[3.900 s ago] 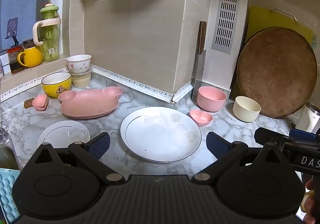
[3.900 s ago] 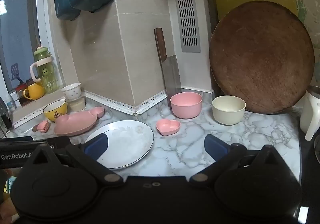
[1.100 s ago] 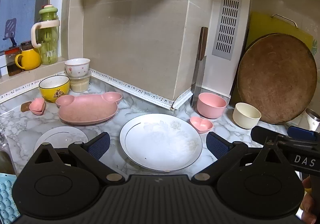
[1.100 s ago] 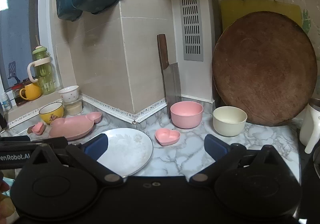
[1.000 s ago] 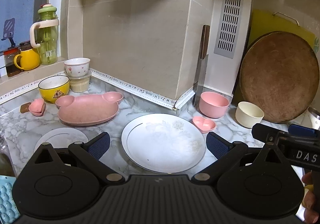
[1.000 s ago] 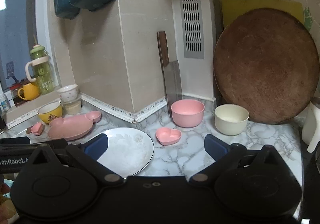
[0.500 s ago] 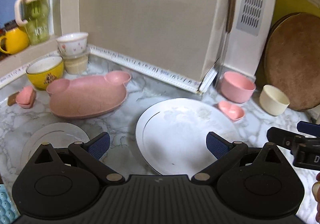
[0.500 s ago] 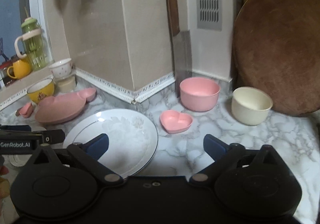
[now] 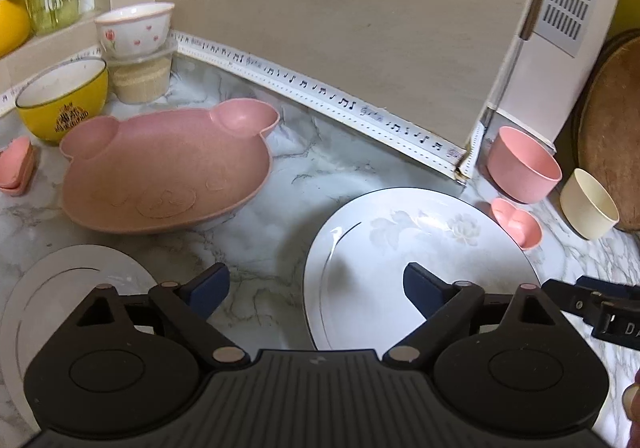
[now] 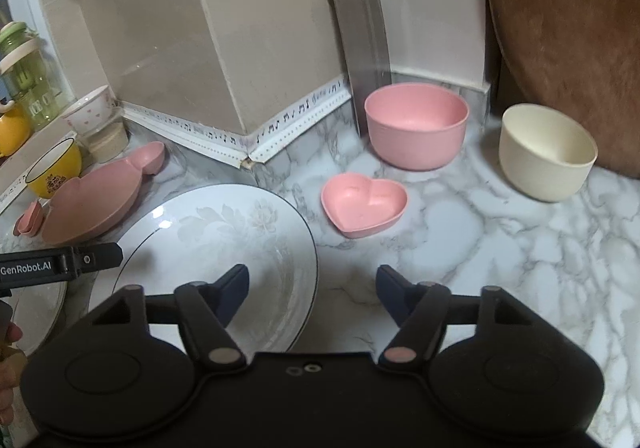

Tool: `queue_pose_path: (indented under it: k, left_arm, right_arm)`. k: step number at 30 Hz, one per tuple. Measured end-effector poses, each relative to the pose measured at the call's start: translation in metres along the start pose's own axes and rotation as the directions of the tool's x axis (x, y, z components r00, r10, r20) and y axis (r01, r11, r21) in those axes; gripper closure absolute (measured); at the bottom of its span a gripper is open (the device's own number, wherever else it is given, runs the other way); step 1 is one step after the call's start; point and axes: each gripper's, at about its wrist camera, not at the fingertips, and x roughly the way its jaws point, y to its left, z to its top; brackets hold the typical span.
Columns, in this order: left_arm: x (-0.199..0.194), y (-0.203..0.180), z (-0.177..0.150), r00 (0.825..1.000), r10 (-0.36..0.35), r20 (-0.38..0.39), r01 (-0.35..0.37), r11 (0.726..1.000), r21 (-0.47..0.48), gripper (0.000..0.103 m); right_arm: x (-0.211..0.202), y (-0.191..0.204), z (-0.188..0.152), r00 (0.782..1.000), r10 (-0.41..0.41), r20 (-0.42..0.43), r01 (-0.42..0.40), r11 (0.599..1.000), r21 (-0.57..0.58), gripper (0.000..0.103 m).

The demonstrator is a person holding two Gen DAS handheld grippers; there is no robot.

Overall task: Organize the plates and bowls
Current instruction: 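Move both grippers to the large white floral plate rim and close on it, then lift the large white plate with both grippers and carry it toward the stove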

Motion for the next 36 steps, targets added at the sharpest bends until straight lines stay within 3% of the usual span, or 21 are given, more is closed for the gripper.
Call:
queue_pose_path:
  k: [3,5,6,10,17,20,32,36]
  left_arm:
    - [0.008,0.005,0.003,1.000,-0.006,-0.023,0.005,0.999,-0.032,0.017]
    - [0.011,0.007,0.004,0.999,-0.012,-0.035,0.010,0.999,-0.042,0.032]
    - [0.012,0.007,0.004,0.999,-0.012,-0.042,0.011,0.999,-0.042,0.033]
    - [0.019,0.012,0.004,0.995,-0.056,-0.078,0.051,0.996,-0.070,0.042]
    - [0.027,0.020,0.008,0.993,-0.056,-0.107,0.044,0.992,-0.115,0.054]
    - [0.030,0.021,0.008,0.991,-0.056,-0.125,0.041,0.992,-0.115,0.069]
    - [0.035,0.020,0.007,0.987,-0.076,-0.142,0.063,0.993,-0.096,0.089]
    - [0.034,0.016,0.007,0.987,-0.066,-0.144,0.054,0.995,-0.082,0.091]
  right_arm:
    - [0.008,-0.003,0.000,0.999,0.019,-0.040,-0.018,0.999,0.036,0.042]
    - [0.012,-0.005,-0.002,0.997,0.035,-0.065,-0.031,0.998,0.062,0.042]
    - [0.014,-0.005,-0.002,0.996,0.043,-0.079,-0.037,0.996,0.075,0.043]
    - [0.020,-0.008,-0.003,0.989,0.064,-0.130,-0.048,0.992,0.121,0.057]
    - [0.025,-0.016,-0.005,0.983,0.084,-0.163,-0.051,0.979,0.197,0.081]
    - [0.025,-0.017,-0.004,0.983,0.089,-0.161,-0.054,0.977,0.207,0.088]
    - [0.023,-0.017,-0.004,0.986,0.083,-0.142,-0.050,0.974,0.221,0.094]
    - [0.023,-0.017,-0.003,0.986,0.082,-0.143,-0.048,0.973,0.226,0.094]
